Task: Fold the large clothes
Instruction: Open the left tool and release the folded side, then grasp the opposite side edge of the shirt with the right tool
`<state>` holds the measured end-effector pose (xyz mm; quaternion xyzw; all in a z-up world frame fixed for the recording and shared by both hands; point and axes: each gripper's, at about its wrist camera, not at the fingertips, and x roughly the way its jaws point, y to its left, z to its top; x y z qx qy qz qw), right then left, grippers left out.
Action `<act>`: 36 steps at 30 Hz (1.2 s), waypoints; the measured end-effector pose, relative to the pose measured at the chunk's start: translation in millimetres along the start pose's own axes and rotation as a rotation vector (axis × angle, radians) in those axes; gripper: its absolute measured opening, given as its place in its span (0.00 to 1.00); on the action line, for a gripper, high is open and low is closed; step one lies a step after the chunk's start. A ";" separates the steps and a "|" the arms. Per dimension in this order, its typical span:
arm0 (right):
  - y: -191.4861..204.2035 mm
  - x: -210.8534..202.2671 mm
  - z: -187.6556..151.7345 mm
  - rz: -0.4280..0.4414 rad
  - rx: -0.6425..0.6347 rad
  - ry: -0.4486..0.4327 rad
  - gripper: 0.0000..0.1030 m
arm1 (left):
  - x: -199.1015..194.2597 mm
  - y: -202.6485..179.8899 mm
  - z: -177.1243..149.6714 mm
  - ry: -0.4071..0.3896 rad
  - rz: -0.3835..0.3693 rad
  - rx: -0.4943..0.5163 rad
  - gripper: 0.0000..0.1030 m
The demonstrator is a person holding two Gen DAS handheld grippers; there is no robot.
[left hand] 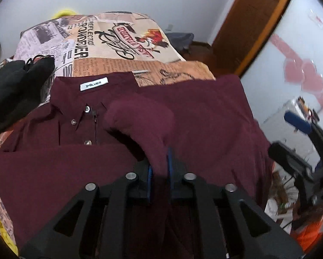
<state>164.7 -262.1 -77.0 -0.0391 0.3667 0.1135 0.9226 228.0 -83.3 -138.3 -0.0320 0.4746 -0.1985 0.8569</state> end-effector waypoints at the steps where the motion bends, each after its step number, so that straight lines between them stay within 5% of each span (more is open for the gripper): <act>1: 0.1 1.6 -0.5 -0.004 -0.004 0.006 1.00 | -7.4 -0.5 -2.7 -0.005 0.006 0.017 0.27; 7: 9.0 7.4 3.6 -0.009 -0.043 0.021 1.00 | -52.1 14.1 -3.0 -0.106 0.046 0.032 0.53; 11: 23.9 8.5 13.4 0.022 -0.096 0.011 1.00 | -84.3 47.7 -4.5 -0.179 0.094 -0.025 0.57; 15: 49.7 12.5 31.8 0.068 -0.183 -0.002 1.00 | -103.4 90.0 -15.6 -0.212 0.217 -0.090 0.60; 21: 94.0 30.8 62.2 0.155 -0.312 0.027 1.00 | -93.4 143.8 -44.0 -0.155 0.280 -0.189 0.60; 27: 121.8 88.8 69.0 0.194 -0.374 0.231 1.00 | -64.9 174.4 -73.5 -0.062 0.284 -0.256 0.60; 31: 115.3 127.5 56.7 0.174 -0.344 0.406 0.99 | -41.7 184.2 -90.2 0.005 0.249 -0.298 0.60; 36: 83.3 126.1 45.1 0.119 -0.285 0.445 0.99 | -21.5 178.1 -104.9 0.061 0.247 -0.276 0.60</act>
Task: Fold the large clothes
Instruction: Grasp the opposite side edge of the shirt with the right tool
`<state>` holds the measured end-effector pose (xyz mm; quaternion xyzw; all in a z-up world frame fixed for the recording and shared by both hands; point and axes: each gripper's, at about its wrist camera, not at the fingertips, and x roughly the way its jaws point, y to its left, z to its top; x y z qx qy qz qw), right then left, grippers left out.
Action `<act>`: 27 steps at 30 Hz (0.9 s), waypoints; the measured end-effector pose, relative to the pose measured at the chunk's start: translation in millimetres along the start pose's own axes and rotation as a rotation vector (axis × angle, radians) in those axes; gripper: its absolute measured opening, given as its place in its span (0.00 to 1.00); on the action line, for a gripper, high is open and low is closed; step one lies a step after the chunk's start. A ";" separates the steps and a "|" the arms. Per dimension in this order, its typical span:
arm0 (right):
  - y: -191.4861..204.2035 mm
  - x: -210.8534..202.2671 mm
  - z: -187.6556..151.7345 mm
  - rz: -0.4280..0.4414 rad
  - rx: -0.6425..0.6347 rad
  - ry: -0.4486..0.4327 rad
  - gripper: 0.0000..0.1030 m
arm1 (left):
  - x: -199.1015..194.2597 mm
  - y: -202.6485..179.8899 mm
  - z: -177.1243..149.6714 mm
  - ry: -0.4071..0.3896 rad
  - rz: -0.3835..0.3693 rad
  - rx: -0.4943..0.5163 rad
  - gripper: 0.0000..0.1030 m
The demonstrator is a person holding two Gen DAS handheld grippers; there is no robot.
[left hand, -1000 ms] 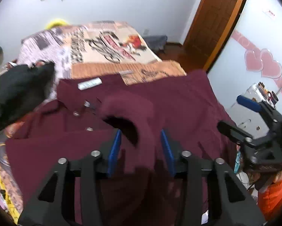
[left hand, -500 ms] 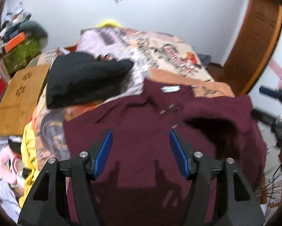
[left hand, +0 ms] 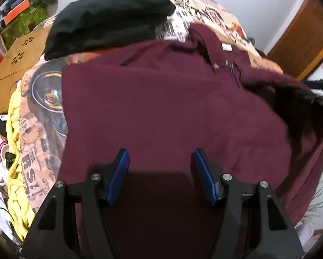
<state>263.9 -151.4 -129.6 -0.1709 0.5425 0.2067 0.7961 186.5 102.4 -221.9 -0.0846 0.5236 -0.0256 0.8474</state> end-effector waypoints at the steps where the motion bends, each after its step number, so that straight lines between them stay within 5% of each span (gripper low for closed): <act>1: -7.6 -2.6 -6.8 -0.020 0.018 -0.006 0.99 | 1.6 -2.3 -2.1 -0.004 0.010 0.013 0.60; 14: -79.8 -31.6 -105.8 -0.056 0.357 -0.081 0.99 | 3.5 11.6 -17.2 -0.005 0.017 -0.067 0.61; 22: -113.1 -43.7 -118.0 0.161 0.575 -0.179 0.98 | -7.4 3.5 -15.7 -0.011 0.060 -0.046 0.61; 27: -117.7 -29.3 -112.8 0.224 0.624 -0.186 0.69 | -25.9 0.3 -11.5 -0.060 0.071 -0.033 0.61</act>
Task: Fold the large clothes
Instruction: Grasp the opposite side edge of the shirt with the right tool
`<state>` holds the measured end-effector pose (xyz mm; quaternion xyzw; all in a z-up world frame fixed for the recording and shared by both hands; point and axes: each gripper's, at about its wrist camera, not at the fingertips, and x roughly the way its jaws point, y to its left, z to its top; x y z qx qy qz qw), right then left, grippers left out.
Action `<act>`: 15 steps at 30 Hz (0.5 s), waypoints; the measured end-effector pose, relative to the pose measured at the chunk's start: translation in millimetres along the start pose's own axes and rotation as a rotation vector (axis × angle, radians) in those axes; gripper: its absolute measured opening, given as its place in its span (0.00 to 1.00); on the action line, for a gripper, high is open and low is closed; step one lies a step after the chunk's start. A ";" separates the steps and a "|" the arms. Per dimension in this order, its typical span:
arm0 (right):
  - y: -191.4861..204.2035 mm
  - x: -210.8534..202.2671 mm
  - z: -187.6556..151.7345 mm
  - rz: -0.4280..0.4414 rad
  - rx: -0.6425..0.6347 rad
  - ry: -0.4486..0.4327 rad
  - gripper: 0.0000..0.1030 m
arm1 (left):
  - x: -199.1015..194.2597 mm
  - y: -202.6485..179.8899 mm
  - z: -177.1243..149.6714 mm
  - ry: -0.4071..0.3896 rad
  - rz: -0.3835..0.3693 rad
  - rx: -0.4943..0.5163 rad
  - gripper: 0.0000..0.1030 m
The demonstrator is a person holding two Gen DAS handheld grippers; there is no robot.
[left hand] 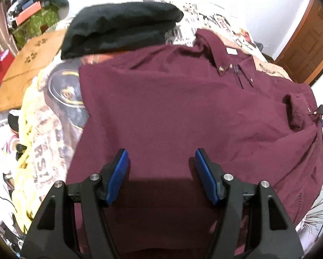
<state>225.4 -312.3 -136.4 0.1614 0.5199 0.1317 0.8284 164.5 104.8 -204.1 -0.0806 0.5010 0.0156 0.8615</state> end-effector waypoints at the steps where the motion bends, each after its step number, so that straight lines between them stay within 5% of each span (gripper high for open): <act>1: -1.5 0.9 1.6 0.001 0.004 -0.004 0.65 | -3.9 1.7 1.5 -0.012 0.007 0.001 0.61; 3: -1.2 3.5 5.9 -0.009 0.004 -0.020 0.44 | -8.9 6.6 6.6 -0.028 0.022 -0.002 0.61; 7: 3.4 -1.5 17.6 0.011 -0.001 -0.059 0.28 | -9.3 20.4 21.3 -0.043 0.033 -0.034 0.61; 8: 6.1 -6.9 18.5 0.004 -0.020 -0.074 0.13 | -8.3 24.7 23.8 -0.043 0.049 -0.042 0.61; 15: 44.9 -69.9 32.3 0.076 -0.139 -0.274 0.10 | 4.2 47.1 27.1 -0.017 0.142 -0.084 0.61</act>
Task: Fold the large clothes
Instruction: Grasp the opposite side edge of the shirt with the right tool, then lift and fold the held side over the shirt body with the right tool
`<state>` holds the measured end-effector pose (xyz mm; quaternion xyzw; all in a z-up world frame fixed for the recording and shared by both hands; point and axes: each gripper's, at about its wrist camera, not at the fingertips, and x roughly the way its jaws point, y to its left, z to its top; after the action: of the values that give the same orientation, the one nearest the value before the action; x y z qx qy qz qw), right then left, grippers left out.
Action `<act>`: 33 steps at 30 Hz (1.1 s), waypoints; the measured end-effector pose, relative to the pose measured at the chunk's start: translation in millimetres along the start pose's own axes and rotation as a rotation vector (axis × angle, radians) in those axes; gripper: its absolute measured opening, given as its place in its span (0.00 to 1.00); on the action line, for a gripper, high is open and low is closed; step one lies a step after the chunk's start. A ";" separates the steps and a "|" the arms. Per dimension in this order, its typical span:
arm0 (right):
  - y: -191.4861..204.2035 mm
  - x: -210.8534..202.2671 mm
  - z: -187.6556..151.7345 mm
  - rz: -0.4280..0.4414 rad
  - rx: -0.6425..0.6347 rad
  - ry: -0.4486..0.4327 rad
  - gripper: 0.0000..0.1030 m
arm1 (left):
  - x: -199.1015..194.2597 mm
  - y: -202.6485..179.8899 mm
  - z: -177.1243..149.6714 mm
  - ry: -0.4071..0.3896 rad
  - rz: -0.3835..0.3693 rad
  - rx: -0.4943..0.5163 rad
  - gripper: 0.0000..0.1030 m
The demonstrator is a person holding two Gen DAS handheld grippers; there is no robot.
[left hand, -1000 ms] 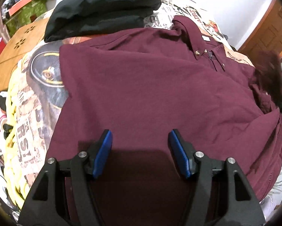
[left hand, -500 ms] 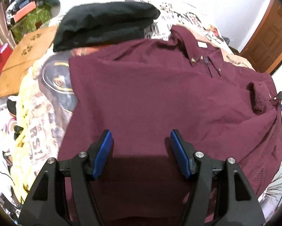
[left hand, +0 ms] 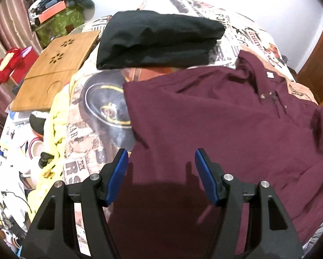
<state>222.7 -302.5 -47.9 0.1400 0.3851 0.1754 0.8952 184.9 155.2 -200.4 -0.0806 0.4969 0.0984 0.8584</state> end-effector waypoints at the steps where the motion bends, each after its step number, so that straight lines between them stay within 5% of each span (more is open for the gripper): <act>1: 4.4 -9.3 -0.1 -0.003 -0.018 -0.029 0.10 | 3.2 0.7 -2.9 0.011 0.003 0.001 0.61; 4: 6.1 -24.2 -9.8 -0.039 -0.053 -0.063 0.10 | 11.0 -0.3 -11.2 0.043 0.003 0.007 0.61; 9: -29.0 0.0 -42.2 -0.129 0.000 0.065 0.11 | 24.2 -6.5 -24.0 0.091 0.001 0.022 0.61; 13: -72.4 16.4 -71.2 -0.135 0.134 0.184 0.19 | 22.5 -9.3 -25.5 0.090 0.004 0.017 0.61; 16: -91.9 13.5 -82.2 -0.141 0.206 0.211 0.37 | 20.2 -11.0 -25.9 0.091 0.003 0.019 0.61; 21: -99.8 -8.2 -85.4 -0.173 0.228 0.202 0.50 | 3.4 -25.7 -22.5 0.057 -0.004 0.062 0.61; 27: -105.0 -34.3 -74.3 -0.238 0.197 0.140 0.51 | -34.5 -58.7 -2.1 -0.047 -0.044 0.128 0.61; 33: -132.8 -58.9 -65.8 -0.203 0.313 0.049 0.59 | -71.9 -97.3 21.1 -0.151 -0.116 0.172 0.61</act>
<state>163.7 -439.2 -105.2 0.2335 0.4417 0.0254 0.8659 191.7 59.7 -123.6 -0.0273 0.4320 0.0114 0.9014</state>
